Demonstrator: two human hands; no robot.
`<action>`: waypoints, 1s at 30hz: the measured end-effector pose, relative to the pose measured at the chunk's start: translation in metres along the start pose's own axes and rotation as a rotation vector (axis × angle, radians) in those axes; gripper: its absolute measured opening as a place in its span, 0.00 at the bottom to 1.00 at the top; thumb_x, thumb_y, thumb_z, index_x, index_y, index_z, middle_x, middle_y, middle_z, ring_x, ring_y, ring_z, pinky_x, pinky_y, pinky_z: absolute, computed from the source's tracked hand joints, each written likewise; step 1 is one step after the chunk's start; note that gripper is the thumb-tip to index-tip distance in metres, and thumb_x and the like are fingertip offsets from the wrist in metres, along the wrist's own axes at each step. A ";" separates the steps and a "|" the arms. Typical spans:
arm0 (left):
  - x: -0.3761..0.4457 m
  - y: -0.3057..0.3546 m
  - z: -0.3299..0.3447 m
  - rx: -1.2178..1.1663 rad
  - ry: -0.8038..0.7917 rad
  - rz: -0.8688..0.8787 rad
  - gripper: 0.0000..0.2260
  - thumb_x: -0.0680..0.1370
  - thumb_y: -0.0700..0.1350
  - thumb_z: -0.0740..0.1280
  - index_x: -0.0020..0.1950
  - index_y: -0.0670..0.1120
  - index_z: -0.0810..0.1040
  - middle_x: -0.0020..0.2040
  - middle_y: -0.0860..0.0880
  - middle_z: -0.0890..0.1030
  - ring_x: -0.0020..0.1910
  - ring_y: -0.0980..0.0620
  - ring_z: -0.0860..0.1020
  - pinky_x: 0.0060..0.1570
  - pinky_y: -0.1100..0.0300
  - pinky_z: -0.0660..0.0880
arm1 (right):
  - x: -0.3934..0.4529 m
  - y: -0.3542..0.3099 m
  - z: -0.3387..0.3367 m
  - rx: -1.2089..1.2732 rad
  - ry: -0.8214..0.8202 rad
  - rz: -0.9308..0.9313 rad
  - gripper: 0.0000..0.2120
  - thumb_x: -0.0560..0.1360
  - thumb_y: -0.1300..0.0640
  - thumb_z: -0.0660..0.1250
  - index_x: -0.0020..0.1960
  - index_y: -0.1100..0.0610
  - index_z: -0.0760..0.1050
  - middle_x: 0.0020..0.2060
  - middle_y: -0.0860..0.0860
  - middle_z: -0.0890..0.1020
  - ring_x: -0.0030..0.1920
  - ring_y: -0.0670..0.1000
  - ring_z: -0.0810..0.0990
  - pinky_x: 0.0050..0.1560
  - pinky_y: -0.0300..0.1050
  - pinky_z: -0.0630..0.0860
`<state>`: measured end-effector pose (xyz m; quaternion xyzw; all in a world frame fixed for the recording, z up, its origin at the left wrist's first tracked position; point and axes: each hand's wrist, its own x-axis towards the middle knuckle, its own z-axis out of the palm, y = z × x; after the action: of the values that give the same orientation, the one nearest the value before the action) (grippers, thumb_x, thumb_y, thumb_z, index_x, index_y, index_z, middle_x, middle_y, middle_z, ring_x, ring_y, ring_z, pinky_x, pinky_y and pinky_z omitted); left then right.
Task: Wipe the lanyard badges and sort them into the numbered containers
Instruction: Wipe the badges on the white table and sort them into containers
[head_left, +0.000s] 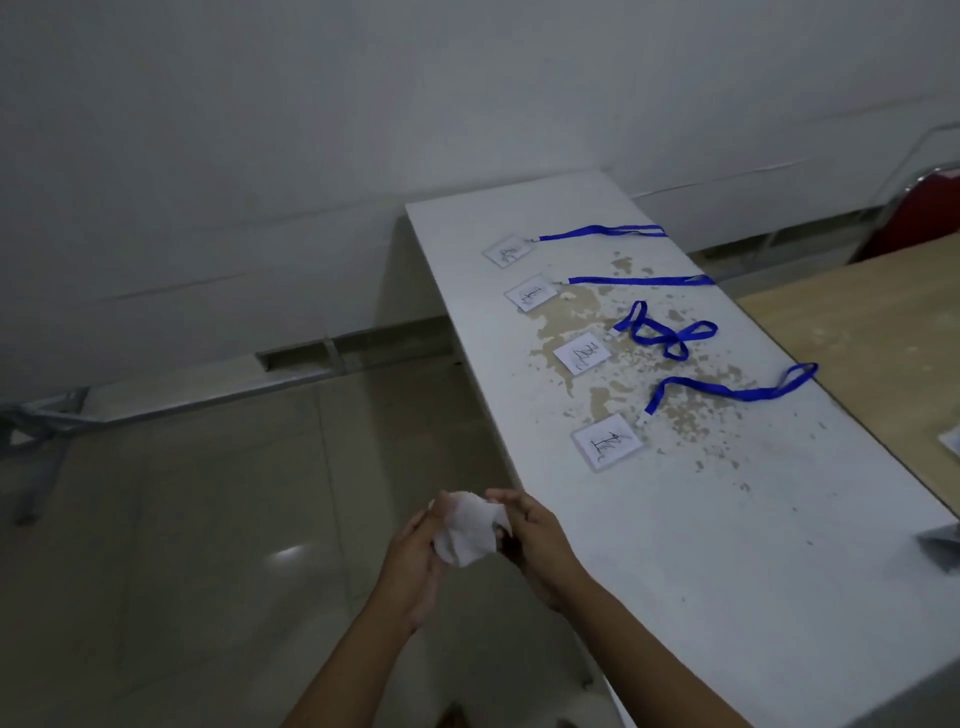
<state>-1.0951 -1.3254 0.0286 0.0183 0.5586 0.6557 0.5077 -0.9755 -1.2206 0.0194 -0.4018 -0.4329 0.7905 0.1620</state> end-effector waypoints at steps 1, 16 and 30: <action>0.004 0.005 -0.002 -0.021 0.038 0.028 0.21 0.74 0.51 0.66 0.60 0.38 0.79 0.55 0.42 0.83 0.56 0.43 0.80 0.53 0.54 0.80 | -0.001 0.004 0.008 0.017 -0.024 0.037 0.08 0.80 0.63 0.62 0.57 0.61 0.78 0.45 0.56 0.83 0.42 0.50 0.82 0.45 0.43 0.79; 0.135 0.017 0.103 0.925 -0.097 0.396 0.09 0.80 0.35 0.63 0.54 0.41 0.82 0.53 0.38 0.82 0.53 0.43 0.80 0.56 0.50 0.74 | 0.047 0.001 -0.143 -0.571 0.746 -0.130 0.09 0.81 0.59 0.62 0.58 0.54 0.79 0.54 0.51 0.81 0.57 0.53 0.78 0.55 0.46 0.73; 0.233 -0.041 0.166 1.748 -1.056 0.822 0.27 0.83 0.53 0.53 0.78 0.41 0.54 0.76 0.49 0.57 0.74 0.50 0.64 0.72 0.61 0.58 | 0.090 -0.010 -0.196 -1.240 0.713 0.054 0.32 0.77 0.60 0.53 0.79 0.44 0.53 0.79 0.46 0.56 0.78 0.48 0.54 0.69 0.47 0.55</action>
<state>-1.0837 -1.0529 -0.0662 0.8341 0.4939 0.0627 0.2374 -0.8806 -1.0522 -0.0762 -0.6643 -0.7131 0.2233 0.0158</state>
